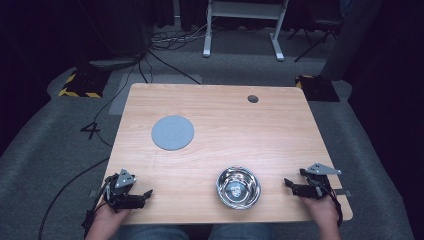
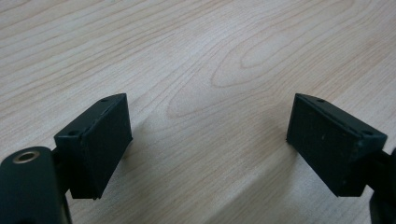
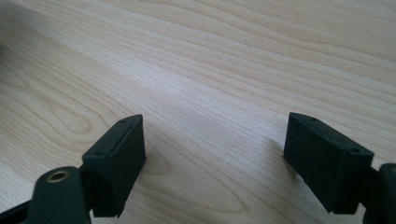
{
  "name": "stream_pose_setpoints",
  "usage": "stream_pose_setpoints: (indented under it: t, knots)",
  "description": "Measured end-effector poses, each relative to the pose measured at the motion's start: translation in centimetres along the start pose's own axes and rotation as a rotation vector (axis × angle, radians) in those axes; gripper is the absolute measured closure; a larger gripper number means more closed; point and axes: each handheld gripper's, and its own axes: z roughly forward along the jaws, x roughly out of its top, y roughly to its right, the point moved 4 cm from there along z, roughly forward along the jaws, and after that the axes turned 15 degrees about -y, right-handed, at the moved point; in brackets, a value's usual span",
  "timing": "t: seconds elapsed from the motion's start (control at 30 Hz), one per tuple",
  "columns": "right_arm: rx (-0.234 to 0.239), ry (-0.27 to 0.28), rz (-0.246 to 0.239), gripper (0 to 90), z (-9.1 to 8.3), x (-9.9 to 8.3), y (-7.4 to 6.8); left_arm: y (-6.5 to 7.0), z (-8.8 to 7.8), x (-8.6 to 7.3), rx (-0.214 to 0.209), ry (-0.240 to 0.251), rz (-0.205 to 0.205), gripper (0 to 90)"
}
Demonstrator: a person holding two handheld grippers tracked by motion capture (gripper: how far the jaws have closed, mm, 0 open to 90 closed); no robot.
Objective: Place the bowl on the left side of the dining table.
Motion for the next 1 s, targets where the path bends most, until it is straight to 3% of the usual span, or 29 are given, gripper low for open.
stream_pose_setpoints:
  t: [0.17,0.23,0.3,0.43,0.7,1.0]
  knots:
    - [-0.016,-0.019,0.016,22.1,0.0,0.3,-0.2,0.0,0.0,0.0,0.0,0.0,-0.001,14.3]
    - [-0.021,-0.084,0.039,26.5,-0.3,0.8,-0.5,0.0,0.0,0.0,0.0,0.001,-0.002,14.6]
    - [0.003,-0.098,0.044,33.8,-0.6,1.3,-0.8,0.0,0.0,0.0,0.001,0.001,-0.002,14.8]
    - [0.046,-0.094,0.018,37.1,-1.8,2.4,-2.0,0.0,0.0,0.0,0.0,0.004,-0.004,14.8]
    - [0.082,-0.083,-0.019,39.8,-4.7,4.8,-4.4,0.0,0.0,0.0,0.0,0.004,-0.005,14.8]
    - [0.099,-0.05,-0.049,41.0,-6.0,6.2,-6.3,0.0,0.0,0.0,0.005,0.005,-0.004,14.9]
